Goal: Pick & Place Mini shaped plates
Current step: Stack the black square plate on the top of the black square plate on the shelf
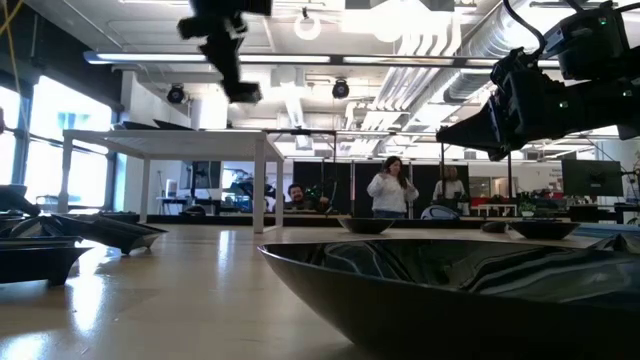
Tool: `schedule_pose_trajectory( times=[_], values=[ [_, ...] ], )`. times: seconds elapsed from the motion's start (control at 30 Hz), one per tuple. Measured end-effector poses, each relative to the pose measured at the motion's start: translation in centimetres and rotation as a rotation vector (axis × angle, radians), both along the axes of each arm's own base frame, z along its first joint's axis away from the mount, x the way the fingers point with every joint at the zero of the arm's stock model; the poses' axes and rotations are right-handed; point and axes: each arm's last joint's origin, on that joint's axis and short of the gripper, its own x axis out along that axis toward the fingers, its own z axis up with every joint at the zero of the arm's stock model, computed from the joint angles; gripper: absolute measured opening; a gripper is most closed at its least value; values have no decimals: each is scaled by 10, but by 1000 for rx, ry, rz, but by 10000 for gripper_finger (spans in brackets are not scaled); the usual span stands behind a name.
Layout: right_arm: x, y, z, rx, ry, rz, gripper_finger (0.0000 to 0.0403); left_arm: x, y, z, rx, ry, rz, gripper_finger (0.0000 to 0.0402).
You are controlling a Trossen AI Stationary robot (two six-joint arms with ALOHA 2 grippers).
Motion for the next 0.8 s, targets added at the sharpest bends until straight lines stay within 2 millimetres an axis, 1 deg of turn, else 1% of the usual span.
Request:
schedule_pose_trajectory(
  times=[0.03,0.1,0.23,0.33,0.4,0.5,0.6,0.7,0.8],
  values=[
    [0,0,0,0,1,0,2,-4,6,-1,-4,11,-1,0],
    [0,0,0,0,4,0,1,-7,18,-2,7,-22,-11,0],
    [0,0,0,1,5,2,1,-24,44,-13,-17,-19,0,0],
    [0,0,0,0,5,2,2,-33,63,-22,-5,-10,17,0],
    [0,0,0,0,4,2,1,-37,73,-25,0,-4,30,0],
    [0,0,0,0,4,2,1,-39,83,-23,-4,-39,22,0],
    [0,0,0,0,2,2,2,-42,92,-24,-12,-34,20,0],
    [0,0,0,-6,4,3,1,-44,98,-23,-31,-46,9,0],
    [0,0,0,-7,4,3,2,-45,100,-23,-32,-50,7,0]
  ],
)
